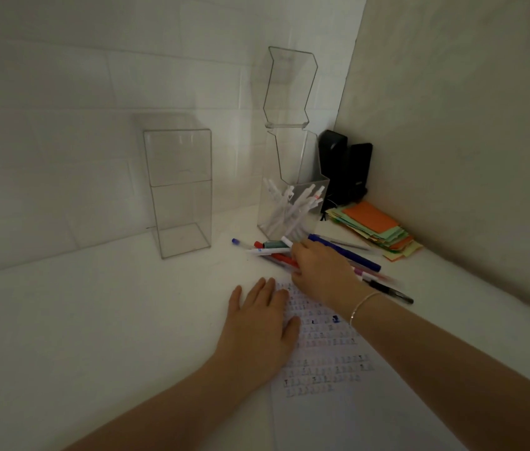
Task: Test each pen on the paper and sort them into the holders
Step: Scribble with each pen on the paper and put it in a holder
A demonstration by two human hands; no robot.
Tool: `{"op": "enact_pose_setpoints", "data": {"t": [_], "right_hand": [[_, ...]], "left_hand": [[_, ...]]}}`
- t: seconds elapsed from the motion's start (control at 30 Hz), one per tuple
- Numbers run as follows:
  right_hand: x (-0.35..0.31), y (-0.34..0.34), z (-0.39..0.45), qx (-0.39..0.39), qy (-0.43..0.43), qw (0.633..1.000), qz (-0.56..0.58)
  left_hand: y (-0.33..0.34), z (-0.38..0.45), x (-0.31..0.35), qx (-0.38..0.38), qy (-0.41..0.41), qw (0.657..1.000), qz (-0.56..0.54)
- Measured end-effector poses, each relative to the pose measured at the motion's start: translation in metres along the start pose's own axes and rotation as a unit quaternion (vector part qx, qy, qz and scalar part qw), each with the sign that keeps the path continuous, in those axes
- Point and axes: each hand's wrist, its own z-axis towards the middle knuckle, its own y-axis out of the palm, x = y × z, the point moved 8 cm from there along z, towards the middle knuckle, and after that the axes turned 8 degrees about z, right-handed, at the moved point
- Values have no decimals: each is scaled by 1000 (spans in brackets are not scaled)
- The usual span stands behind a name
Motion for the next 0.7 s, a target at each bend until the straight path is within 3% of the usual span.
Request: {"op": "enact_pose_setpoints", "data": {"t": [0.23, 0.4, 0.57, 0.7], "right_hand": [[-2, 0, 1, -47, 18, 997, -56], [-11, 2, 4, -50, 25, 998, -22], [-10, 7, 4, -153, 48, 987, -30], [0, -17, -7, -230, 94, 967, 58]], "left_hand": [[0, 0, 0, 7, 3, 1000, 0], [0, 0, -1, 13, 2, 1000, -4], [-2, 0, -1, 17, 4, 1000, -12], [-8, 0, -5, 22, -13, 999, -47]]}}
